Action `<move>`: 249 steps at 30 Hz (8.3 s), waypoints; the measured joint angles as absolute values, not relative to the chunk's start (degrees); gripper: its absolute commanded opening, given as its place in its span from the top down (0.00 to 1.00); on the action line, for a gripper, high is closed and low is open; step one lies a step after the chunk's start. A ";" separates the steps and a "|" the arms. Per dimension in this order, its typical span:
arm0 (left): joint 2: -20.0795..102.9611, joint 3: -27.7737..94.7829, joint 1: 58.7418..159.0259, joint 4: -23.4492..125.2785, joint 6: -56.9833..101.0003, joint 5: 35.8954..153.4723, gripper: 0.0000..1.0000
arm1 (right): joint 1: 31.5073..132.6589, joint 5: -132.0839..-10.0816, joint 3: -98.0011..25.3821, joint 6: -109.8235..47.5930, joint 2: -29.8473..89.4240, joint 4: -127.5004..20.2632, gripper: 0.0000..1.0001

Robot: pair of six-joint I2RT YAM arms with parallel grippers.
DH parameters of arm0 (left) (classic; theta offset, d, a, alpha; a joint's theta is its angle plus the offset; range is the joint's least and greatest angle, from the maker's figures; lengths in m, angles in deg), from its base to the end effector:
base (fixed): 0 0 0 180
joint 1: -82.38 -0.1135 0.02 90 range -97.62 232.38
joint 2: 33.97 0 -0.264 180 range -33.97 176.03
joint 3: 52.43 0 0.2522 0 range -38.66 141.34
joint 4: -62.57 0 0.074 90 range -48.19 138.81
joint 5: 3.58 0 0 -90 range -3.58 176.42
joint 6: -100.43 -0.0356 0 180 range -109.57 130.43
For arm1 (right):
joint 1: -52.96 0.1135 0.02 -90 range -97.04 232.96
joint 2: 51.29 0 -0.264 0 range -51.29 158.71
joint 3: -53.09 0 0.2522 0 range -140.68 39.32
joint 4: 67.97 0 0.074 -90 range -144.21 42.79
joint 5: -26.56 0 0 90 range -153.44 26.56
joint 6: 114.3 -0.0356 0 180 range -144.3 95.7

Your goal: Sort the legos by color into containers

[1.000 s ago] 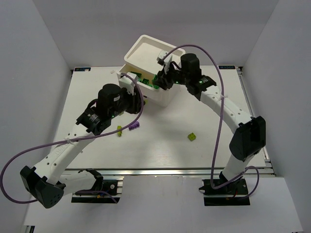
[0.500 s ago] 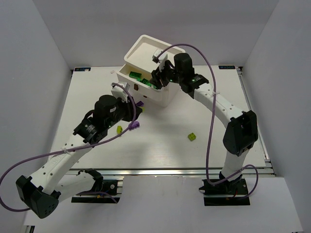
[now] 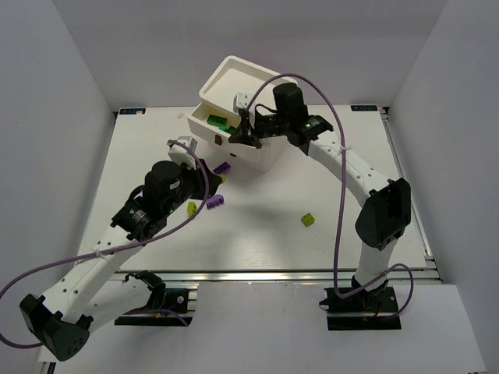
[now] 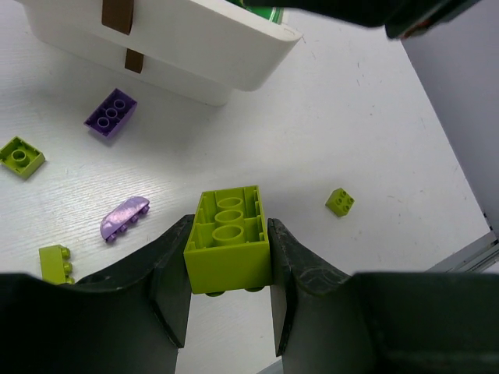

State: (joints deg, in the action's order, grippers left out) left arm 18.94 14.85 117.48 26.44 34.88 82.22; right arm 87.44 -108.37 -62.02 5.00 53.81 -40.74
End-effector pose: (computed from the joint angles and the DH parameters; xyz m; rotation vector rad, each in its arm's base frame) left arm 0.1707 -0.1168 0.3461 0.1361 1.9953 -0.6091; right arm 0.3418 0.2652 0.3829 -1.3954 1.2200 0.7914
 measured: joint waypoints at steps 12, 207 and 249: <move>13.08 10.92 117.48 25.59 39.01 80.58 1.00 | 94.12 -88.50 -70.58 12.26 65.46 -32.50 1.00; 19.05 -4.64 102.26 22.40 47.16 73.41 0.14 | 99.48 -78.01 -35.31 -3.92 54.07 -36.24 0.55; 39.05 -8.08 102.26 37.96 38.29 76.29 0.24 | 89.27 -96.41 -61.49 0.61 52.50 -23.89 0.31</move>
